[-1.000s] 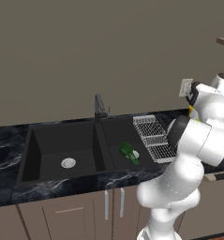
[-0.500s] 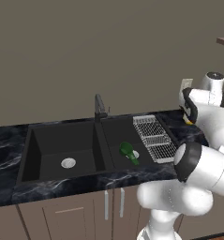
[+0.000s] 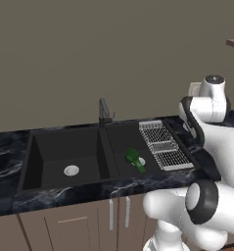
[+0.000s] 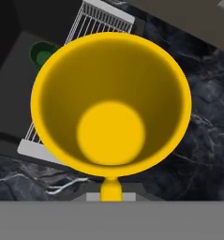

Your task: Move any existing items from the left basin to the right basin for drying. Then move the mug from the counter to the left basin of the sink for washing.

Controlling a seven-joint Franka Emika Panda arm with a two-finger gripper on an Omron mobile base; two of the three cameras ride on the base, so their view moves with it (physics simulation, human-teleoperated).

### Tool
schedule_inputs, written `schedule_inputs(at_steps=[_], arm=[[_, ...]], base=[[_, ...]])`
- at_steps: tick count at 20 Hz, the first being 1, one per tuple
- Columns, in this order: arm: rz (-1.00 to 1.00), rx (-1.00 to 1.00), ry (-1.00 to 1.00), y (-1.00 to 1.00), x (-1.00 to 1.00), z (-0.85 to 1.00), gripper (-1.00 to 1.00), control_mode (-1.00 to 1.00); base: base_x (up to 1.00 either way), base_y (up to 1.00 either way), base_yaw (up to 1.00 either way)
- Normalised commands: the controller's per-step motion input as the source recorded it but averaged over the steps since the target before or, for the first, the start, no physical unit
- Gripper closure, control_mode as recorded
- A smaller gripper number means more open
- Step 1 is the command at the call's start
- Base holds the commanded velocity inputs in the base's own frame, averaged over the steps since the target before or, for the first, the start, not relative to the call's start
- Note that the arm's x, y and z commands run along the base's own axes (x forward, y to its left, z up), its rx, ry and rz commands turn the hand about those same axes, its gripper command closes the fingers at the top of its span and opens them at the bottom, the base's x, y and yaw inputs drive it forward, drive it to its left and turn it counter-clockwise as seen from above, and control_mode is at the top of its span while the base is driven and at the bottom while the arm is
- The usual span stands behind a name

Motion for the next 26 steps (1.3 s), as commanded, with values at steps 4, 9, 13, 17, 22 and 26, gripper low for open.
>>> schedule_inputs(at_steps=[4, 9, 13, 17, 22, 26], arm=[[0.02, 0.00, 0.01, 0.51, -0.29, 0.19, 1.00, -1.00], [0.03, 0.00, 0.01, 0.56, -0.31, 0.13, 1.00, -1.00], [0.04, 0.00, 0.01, 0.56, -0.29, 0.08, 1.00, -1.00], [0.05, 0.00, 0.01, 0.58, -0.23, 0.02, 1.00, -1.00], [0.05, 0.00, 0.00, 0.59, -0.20, 0.00, 1.00, -1.00], [0.06, 0.00, 0.00, 0.62, -0.18, 0.00, 1.00, -1.00]], base=[[0.00, 0.00, 0.00], [0.00, 0.00, 0.00], [0.00, 0.00, 0.00], [0.00, 0.00, 0.00], [0.00, 0.00, 0.00], [0.00, 0.00, 0.00]])
